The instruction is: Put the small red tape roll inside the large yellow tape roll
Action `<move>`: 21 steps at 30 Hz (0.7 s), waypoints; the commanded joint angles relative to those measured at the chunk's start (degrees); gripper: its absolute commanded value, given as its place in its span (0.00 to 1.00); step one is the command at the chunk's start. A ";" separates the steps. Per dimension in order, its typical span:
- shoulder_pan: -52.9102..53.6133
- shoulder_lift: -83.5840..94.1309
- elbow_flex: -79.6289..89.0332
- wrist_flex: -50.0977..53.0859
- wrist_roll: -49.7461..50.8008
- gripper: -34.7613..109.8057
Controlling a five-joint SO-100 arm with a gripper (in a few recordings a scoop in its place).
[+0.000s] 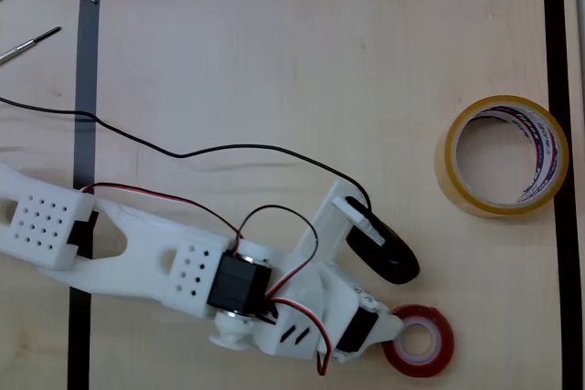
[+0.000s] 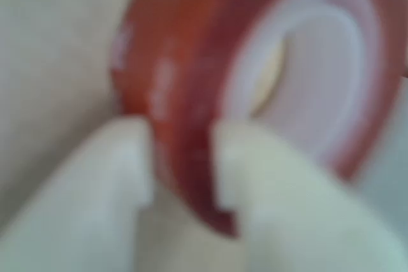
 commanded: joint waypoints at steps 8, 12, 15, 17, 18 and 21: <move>-1.93 5.01 -3.43 19.07 0.70 0.24; -3.16 6.06 -3.43 23.99 0.79 0.24; -4.31 7.47 -3.43 28.65 0.79 0.24; -5.01 8.88 -3.43 32.26 0.79 0.24; -5.10 9.93 -3.43 33.93 0.79 0.24; -4.75 13.18 -3.43 37.18 0.70 0.24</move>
